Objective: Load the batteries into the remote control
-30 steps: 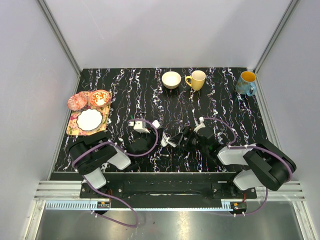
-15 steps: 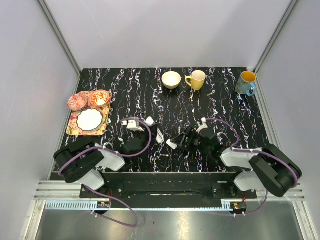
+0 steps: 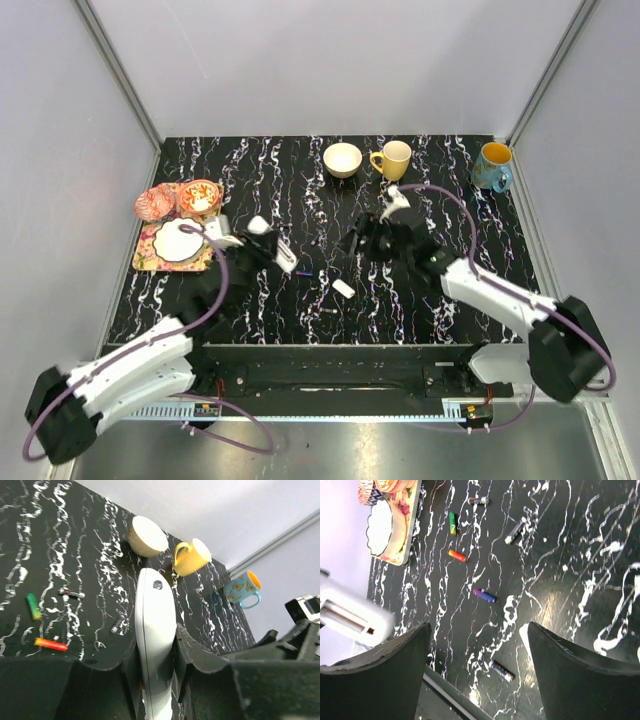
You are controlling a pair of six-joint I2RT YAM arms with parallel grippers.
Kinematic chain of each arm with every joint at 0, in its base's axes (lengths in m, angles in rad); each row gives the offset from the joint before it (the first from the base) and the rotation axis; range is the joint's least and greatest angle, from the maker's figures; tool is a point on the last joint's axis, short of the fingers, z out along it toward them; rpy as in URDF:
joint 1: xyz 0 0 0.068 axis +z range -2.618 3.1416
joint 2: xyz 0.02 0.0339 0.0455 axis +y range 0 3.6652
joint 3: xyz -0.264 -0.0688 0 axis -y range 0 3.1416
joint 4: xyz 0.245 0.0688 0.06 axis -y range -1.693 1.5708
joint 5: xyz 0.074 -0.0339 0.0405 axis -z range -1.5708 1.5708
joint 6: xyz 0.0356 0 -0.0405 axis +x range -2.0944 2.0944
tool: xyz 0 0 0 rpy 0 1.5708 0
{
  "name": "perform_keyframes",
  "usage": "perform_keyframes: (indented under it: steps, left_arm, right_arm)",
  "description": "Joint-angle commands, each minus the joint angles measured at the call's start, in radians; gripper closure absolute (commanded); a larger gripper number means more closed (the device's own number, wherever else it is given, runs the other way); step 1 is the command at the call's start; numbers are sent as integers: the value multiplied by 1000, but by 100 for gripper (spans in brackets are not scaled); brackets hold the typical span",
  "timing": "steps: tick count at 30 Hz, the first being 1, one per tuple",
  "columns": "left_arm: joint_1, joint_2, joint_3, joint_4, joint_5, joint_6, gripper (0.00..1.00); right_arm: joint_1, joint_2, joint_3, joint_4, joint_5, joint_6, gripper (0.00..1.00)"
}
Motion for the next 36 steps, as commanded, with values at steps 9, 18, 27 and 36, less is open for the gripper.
perform_keyframes:
  steps: [9, 18, 27, 36]
  left_arm:
    - [258, -409, 49, -525, 460, -72, 100]
    - [391, -278, -6, -310, 906, -179, 100]
    - [489, -147, -194, 359, 1211, -440, 100]
    - [601, -77, -251, 670, 1285, -618, 100]
  right_arm:
    - [47, 367, 321, -274, 112, -263, 20]
    - [182, 429, 457, -383, 244, -349, 21]
    - [180, 325, 374, -367, 275, -372, 20]
    - [182, 346, 327, -172, 211, -433, 21]
